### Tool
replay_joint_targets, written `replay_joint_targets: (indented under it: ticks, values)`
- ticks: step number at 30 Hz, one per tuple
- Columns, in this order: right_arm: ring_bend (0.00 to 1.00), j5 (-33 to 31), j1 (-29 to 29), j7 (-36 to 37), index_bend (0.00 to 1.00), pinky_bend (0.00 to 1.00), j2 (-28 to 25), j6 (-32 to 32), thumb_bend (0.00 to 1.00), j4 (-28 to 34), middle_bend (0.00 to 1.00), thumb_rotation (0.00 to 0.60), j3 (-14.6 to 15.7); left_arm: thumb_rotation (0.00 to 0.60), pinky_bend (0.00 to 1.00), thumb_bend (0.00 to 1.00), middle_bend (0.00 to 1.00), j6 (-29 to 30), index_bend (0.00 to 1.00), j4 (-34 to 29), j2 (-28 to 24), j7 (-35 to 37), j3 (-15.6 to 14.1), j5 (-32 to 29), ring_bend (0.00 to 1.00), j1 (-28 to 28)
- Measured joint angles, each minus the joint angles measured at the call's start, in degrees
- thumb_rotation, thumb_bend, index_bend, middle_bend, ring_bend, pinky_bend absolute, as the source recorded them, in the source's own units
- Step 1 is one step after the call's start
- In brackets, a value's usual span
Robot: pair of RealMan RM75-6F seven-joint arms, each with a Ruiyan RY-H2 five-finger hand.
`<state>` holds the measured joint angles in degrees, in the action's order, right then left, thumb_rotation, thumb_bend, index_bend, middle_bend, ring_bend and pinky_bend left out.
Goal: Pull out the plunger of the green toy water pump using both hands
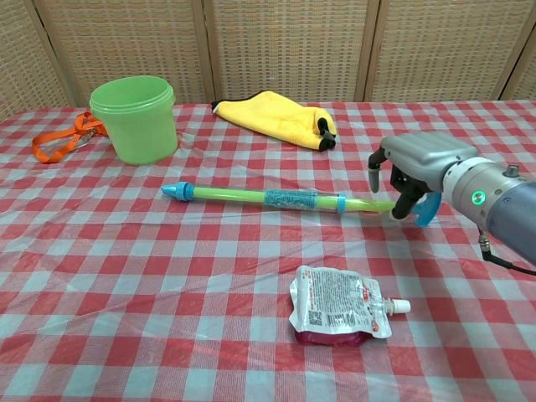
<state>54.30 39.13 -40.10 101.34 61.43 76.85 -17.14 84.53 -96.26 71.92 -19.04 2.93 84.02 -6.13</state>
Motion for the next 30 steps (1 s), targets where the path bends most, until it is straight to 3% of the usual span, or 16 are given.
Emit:
replay_joint_targets:
  ticks: [19,30]
  values:
    - [0.94,-3.45,2.03,0.62,0.52,0.66,1.68,-1.50,0.46,-4.40,1.00,0.600,0.86,0.600,0.00,0.07,0.00,-0.27,0.00,-0.01,0.17,-0.08,-0.09,-0.13,0.00,-0.38]
    - [0.96,-2.95,2.15,2.24,0.71,0.68,1.71,-0.88,0.50,-5.31,1.00,0.600,1.37,0.600,0.00,0.07,0.00,0.12,0.00,-0.27,0.24,-0.01,-0.22,0.52,0.00,-0.48]
